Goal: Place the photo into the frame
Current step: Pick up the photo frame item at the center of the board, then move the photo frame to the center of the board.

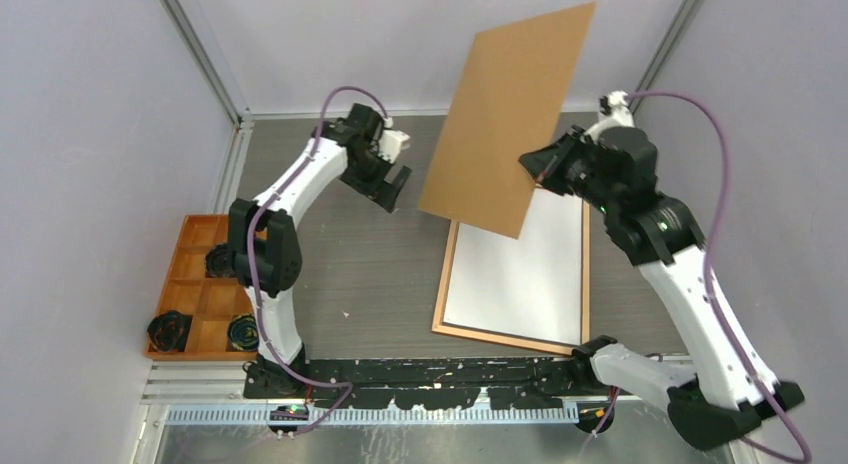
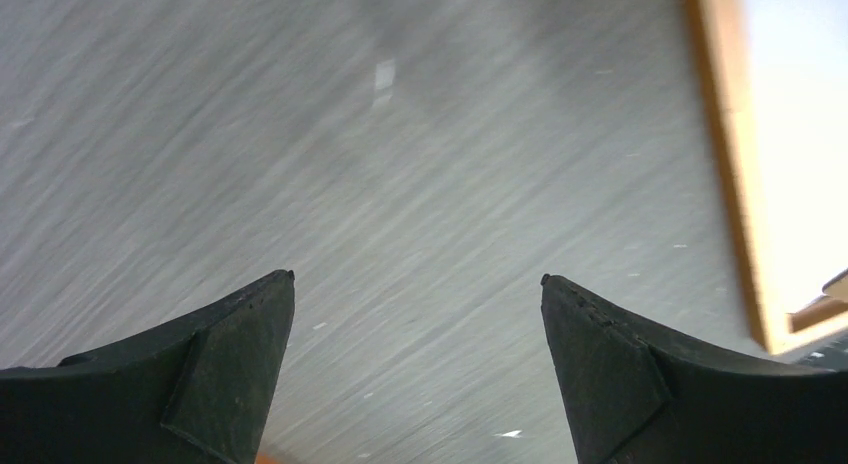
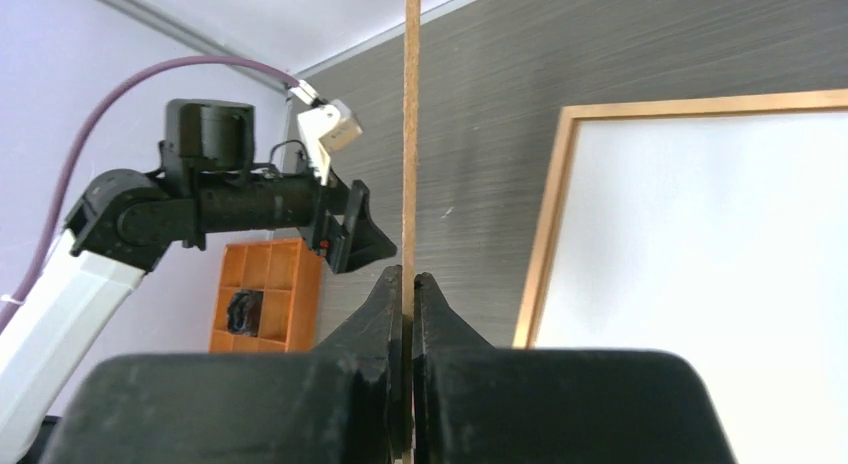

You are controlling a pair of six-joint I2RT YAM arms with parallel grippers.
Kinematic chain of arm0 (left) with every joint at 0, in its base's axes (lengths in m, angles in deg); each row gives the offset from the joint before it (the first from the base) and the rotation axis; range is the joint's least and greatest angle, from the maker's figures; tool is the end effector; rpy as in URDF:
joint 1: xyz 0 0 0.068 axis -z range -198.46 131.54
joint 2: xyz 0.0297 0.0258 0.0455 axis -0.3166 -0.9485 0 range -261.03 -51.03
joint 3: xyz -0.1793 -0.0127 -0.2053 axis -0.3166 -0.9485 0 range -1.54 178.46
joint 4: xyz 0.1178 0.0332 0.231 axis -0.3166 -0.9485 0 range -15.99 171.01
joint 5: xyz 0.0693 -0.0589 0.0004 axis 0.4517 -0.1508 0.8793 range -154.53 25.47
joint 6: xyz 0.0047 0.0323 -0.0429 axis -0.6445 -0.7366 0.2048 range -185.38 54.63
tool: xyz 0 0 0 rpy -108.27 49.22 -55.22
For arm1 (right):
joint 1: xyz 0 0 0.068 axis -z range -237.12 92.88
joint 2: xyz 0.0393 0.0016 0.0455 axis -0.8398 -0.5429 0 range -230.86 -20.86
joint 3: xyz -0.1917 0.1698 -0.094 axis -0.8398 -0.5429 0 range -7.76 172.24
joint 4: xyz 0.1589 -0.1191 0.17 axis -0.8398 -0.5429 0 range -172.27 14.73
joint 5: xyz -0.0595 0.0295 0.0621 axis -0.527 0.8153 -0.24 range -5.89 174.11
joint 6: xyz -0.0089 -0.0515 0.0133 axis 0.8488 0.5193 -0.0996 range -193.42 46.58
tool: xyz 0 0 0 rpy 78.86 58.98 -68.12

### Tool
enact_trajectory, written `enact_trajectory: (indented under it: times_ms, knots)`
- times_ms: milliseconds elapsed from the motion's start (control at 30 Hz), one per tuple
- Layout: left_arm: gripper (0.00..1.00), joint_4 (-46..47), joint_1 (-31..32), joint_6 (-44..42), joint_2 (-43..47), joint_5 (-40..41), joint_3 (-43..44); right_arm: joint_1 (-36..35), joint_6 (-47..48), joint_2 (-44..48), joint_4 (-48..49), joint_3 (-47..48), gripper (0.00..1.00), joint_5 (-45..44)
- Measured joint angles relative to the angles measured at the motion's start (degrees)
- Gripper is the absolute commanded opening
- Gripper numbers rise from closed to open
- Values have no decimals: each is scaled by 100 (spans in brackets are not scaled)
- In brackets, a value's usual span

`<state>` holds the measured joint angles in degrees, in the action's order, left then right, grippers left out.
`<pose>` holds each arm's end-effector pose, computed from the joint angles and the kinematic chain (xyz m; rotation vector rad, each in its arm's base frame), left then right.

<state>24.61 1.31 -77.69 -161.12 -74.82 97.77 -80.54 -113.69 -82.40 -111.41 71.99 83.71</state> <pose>0.3788 -0.1431 0.2742 0.8057 2.6219 -0.2824 0.1950 0.0841 0.4454 0.2913 1.9329 0.7444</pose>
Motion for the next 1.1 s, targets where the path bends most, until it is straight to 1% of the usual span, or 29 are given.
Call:
enact_trajectory:
  times_ms: [100,200,367,500,633,833,1100]
  knots:
    - [92,118,575,306,-155,-177,0,-26,13,704,-588,-20,1,-516]
    - [89,293,1097,614,-527,-356,26,-24,9,1311,-1235,-20,1,-1019]
    - [84,409,1576,1106,-1349,-562,372,-15,-26,1878,-2162,42,1,-1526]
    - [82,442,1665,1410,-1709,-686,715,-15,-37,1993,-2559,50,1,-1690]
    - [77,507,1703,1633,-1899,-881,1038,-15,-35,1991,-2813,50,1,-1797]
    - [63,562,1766,1700,-1976,-999,1051,-15,-33,1991,-2911,50,1,-1834]
    - [51,608,1823,1773,-2168,-999,1056,-15,-35,1993,-2907,50,1,-1840]
